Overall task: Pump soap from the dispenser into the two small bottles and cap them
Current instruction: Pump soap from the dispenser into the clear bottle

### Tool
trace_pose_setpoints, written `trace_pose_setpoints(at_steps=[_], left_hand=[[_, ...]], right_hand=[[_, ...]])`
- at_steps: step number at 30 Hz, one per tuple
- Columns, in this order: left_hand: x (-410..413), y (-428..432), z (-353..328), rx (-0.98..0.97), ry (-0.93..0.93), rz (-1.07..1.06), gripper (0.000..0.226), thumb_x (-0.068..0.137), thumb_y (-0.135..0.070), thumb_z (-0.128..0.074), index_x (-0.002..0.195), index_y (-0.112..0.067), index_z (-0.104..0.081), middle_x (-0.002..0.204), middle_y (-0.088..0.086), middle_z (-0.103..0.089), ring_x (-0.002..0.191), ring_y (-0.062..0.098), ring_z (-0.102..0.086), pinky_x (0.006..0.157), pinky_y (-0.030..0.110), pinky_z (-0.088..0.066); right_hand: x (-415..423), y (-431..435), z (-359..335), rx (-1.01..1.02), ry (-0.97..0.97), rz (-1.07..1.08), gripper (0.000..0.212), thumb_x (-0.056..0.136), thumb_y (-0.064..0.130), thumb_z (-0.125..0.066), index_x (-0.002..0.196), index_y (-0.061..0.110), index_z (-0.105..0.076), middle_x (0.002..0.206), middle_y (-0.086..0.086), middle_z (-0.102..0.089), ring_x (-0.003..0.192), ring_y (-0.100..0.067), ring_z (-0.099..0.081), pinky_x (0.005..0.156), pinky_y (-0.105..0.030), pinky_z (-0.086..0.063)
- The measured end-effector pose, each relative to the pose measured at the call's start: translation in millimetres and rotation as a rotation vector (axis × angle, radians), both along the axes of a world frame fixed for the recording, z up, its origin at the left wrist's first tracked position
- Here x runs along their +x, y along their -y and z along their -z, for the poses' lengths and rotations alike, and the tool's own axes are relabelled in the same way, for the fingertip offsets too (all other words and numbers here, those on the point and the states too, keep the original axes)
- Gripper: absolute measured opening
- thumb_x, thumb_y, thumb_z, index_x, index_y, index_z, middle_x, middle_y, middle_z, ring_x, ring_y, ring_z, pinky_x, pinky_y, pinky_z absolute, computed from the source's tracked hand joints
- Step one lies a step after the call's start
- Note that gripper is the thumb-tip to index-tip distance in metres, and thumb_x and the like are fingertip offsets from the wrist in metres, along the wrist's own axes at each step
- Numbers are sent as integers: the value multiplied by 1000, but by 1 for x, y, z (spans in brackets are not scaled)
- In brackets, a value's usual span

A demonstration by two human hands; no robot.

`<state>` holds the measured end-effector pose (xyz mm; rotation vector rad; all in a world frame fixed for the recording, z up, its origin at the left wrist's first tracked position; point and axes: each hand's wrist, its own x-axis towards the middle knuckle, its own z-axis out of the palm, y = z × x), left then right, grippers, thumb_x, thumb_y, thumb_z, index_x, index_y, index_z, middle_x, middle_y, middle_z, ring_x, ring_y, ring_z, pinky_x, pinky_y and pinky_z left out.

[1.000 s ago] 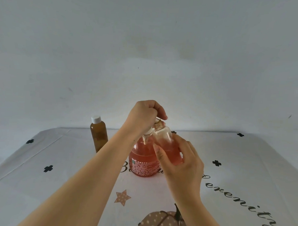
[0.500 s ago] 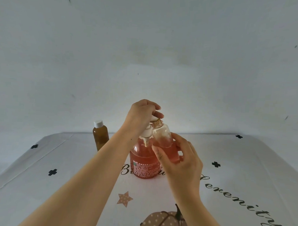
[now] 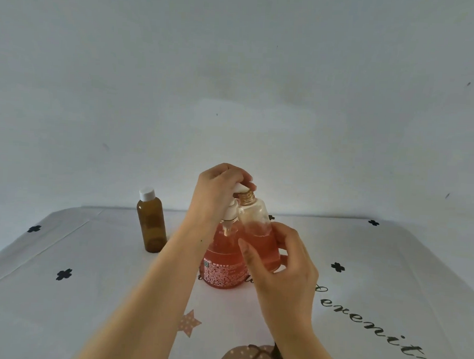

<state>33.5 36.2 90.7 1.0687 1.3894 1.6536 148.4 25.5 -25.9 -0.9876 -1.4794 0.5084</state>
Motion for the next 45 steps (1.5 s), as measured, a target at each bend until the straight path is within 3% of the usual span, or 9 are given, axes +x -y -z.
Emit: trace_pose_setpoints(at_steps=[6, 12, 20, 22, 24, 27, 33, 39, 45], left_hand=[[3, 0, 2, 14, -20, -13, 19, 89, -8, -50, 82, -6, -67, 75, 11, -71, 59, 14, -63, 56, 23, -49], [4, -3, 3, 29, -16, -13, 27, 84, 0, -44, 81, -13, -68, 70, 3, -71, 70, 20, -64, 79, 41, -52], [0, -7, 8, 5, -294, 8, 35, 81, 1, -40, 69, -13, -70, 75, 2, -73, 63, 12, -64, 48, 22, -46], [2, -7, 9, 13, -308, -11, 36, 79, 0, -40, 65, -14, -69, 74, 1, -73, 64, 15, -62, 50, 23, -46], [4, -5, 9, 30, -303, -27, 36, 78, 1, -39, 63, -14, -68, 71, 1, -73, 69, 15, -64, 59, 26, -49], [4, -4, 6, 18, -299, -23, 34, 78, 1, -38, 65, -10, -67, 70, 5, -73, 63, 10, -64, 58, 21, -48], [2, -2, -1, 4, -187, 1, 26, 81, -1, -41, 75, -6, -66, 76, 13, -73, 60, 17, -65, 57, 24, -50], [-3, -4, -2, -11, -198, 18, 26, 82, -3, -43, 74, -8, -67, 74, 11, -73, 69, 21, -69, 81, 43, -55], [-2, -3, -3, 9, -167, 30, 26, 83, 1, -43, 75, -5, -67, 73, 13, -73, 61, 14, -66, 72, 33, -54]], right_hand=[[0, -1, -1, 6, -9, 13, 49, 73, 66, -66, 110, 34, -62, 100, 18, -66, 89, -11, -66, 77, -42, -56], [-1, 0, -3, 6, -21, 10, 46, 72, 59, -68, 110, 34, -63, 100, 16, -66, 94, -11, -65, 77, -42, -56], [2, -1, -1, -12, 5, 25, 46, 69, 58, -65, 109, 35, -63, 99, 17, -65, 90, -4, -63, 73, -23, -53], [2, -1, -1, -19, 4, 25, 48, 69, 58, -65, 110, 35, -63, 100, 17, -65, 90, -3, -63, 74, -22, -53], [3, 0, -2, -20, 2, 23, 48, 69, 58, -65, 111, 34, -64, 100, 17, -65, 91, -2, -63, 74, -22, -54], [1, -1, -4, 0, -4, 38, 49, 69, 58, -65, 111, 32, -65, 100, 16, -65, 90, -4, -63, 74, -27, -55], [-5, -1, -6, 30, -4, 47, 53, 74, 63, -64, 115, 28, -64, 103, 17, -65, 95, -7, -64, 80, -46, -56], [-6, -3, -5, 42, 1, 64, 55, 78, 66, -61, 118, 29, -63, 104, 17, -64, 95, -3, -63, 82, -44, -57], [-7, -3, -5, 45, -9, 58, 56, 78, 66, -60, 118, 28, -64, 104, 14, -65, 96, -6, -63, 81, -43, -57]])
